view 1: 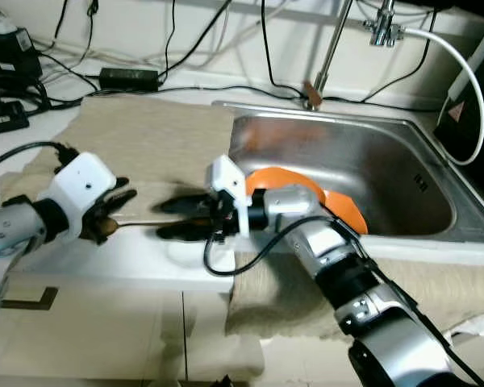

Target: Kitchen organization

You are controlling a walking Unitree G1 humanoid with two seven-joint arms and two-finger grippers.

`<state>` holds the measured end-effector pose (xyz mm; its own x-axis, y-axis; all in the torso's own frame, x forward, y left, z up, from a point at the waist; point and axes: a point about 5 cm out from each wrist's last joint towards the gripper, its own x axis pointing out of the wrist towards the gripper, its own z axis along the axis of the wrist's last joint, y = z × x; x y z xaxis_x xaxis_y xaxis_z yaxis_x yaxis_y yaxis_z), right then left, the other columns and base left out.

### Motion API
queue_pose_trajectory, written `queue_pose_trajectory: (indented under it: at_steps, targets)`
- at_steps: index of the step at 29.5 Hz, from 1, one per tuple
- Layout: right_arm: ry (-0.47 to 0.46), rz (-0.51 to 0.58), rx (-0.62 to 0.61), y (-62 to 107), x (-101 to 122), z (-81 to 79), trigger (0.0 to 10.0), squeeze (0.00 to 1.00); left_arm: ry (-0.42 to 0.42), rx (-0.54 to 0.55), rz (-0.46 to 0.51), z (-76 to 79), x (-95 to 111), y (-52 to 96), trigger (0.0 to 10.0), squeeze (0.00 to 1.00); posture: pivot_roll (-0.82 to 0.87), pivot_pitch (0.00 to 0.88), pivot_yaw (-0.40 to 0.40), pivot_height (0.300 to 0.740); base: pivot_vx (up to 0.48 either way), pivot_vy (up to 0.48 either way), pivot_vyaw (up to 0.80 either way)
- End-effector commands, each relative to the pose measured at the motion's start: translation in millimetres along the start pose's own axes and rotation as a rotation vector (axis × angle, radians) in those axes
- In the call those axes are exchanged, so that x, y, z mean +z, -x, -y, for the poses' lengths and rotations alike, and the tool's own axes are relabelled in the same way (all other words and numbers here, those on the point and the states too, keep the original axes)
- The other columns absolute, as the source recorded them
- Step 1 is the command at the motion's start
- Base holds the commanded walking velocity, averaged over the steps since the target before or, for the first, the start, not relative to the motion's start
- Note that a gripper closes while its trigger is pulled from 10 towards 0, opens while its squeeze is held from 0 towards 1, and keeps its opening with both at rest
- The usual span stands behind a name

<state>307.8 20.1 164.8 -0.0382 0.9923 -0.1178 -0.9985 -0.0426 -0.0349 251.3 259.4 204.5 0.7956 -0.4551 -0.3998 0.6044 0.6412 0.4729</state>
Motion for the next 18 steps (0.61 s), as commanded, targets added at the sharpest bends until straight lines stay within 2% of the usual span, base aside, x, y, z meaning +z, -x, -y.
queue_pose_trajectory:
  at_steps: [1,2,3,4,9,12,13,14,15,16,17,18]
  targets:
    - [0.031,-0.024,-0.023,-2.2,6.4,6.2,10.0,1.0,-0.008,-0.017,0.025,-2.9,6.5,10.1,10.0,0.0,0.07,0.0,-0.109,0.74,0.0,0.0,0.0]
    - [0.02,-0.042,-0.038,-8.2,8.1,10.6,10.0,1.0,0.005,-0.029,0.003,-5.2,2.7,20.5,10.0,0.0,0.08,0.0,-0.117,0.74,0.0,0.0,0.0]
    - [0.02,-0.042,-0.038,-8.2,8.1,10.6,10.0,1.0,0.005,-0.029,0.003,-5.2,2.7,20.5,10.0,0.0,0.08,0.0,-0.117,0.74,0.0,0.0,0.0]
    - [0.025,-0.066,-0.044,-13.2,8.8,13.4,10.0,1.0,0.007,-0.026,-0.016,-8.1,0.0,29.6,10.0,0.0,0.09,0.0,-0.123,0.74,0.0,0.0,0.0]
    - [0.012,-0.109,-0.056,-24.4,8.4,16.7,10.0,1.0,0.022,-0.03,-0.074,-11.5,-5.7,50.5,10.0,0.0,0.11,0.0,-0.141,0.74,0.0,0.0,0.0]
    - [0.002,-0.121,-0.055,-28.0,6.8,17.3,10.0,1.0,0.035,-0.045,-0.085,-9.6,-6.6,56.8,10.0,0.0,0.11,0.0,-0.147,0.74,0.0,0.0,0.0]
    - [-0.004,-0.127,-0.056,-29.9,5.7,17.3,10.0,0.79,0.04,-0.055,-0.089,-7.9,-6.9,59.8,10.0,0.0,0.12,0.0,-0.151,0.74,0.0,0.0,0.0]
    - [-0.011,-0.135,-0.053,-31.7,4.2,17.2,10.0,0.31,0.045,-0.063,-0.091,-6.2,-7.0,61.9,10.0,0.0,0.12,0.0,-0.152,0.74,0.0,0.0,0.0]
    - [-0.015,-0.14,-0.05,-32.9,3.1,16.7,10.0,0.0,0.047,-0.069,-0.092,-4.6,-7.0,62.9,10.0,0.0,0.12,0.0,-0.153,0.74,0.0,0.0,0.0]
    - [-0.017,-0.141,-0.048,-33.6,2.4,16.4,10.0,0.0,0.048,-0.071,-0.092,-3.7,-7.0,63.0,10.0,0.0,0.12,0.0,-0.153,0.74,0.0,0.0,0.0]
    - [-0.021,-0.138,-0.038,-34.9,1.8,15.4,7.8,0.0,0.049,-0.077,-0.091,-2.1,-7.0,62.6,10.0,0.0,0.12,0.0,-0.154,0.74,0.0,0.0,0.0]
    - [-0.021,-0.138,-0.038,-34.9,1.8,15.4,7.8,0.0,0.049,-0.077,-0.091,-2.1,-7.0,62.6,10.0,0.0,0.12,0.0,-0.154,0.74,0.0,0.0,0.0]
